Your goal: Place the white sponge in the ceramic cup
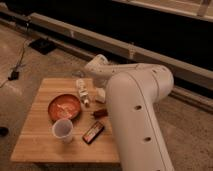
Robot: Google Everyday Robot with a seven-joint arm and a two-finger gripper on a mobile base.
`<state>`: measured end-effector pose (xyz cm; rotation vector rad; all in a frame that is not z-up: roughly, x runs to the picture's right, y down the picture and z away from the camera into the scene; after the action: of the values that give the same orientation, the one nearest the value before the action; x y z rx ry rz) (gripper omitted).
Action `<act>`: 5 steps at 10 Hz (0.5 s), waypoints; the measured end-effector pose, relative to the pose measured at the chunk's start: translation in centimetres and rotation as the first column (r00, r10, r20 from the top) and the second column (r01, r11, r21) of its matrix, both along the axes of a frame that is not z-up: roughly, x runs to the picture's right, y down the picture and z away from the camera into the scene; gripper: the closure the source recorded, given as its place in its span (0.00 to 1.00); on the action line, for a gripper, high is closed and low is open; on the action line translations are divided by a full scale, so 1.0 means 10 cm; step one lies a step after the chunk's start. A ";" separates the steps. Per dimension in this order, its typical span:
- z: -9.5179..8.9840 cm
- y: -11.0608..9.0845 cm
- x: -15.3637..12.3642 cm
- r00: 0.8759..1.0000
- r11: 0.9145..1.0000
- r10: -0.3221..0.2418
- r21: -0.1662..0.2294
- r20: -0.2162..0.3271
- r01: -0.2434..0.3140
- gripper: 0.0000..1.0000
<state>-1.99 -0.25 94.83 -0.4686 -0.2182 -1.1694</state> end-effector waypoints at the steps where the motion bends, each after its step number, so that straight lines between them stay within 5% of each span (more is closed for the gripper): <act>1: 0.04 0.02 0.01 1.000 1.000 0.007 -0.013 0.000 -0.007 0.20; 5: 0.30 0.10 0.08 0.999 0.997 0.039 -0.068 -0.003 -0.039 0.20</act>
<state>-1.24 0.77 97.84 -0.5233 -0.2656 -1.1262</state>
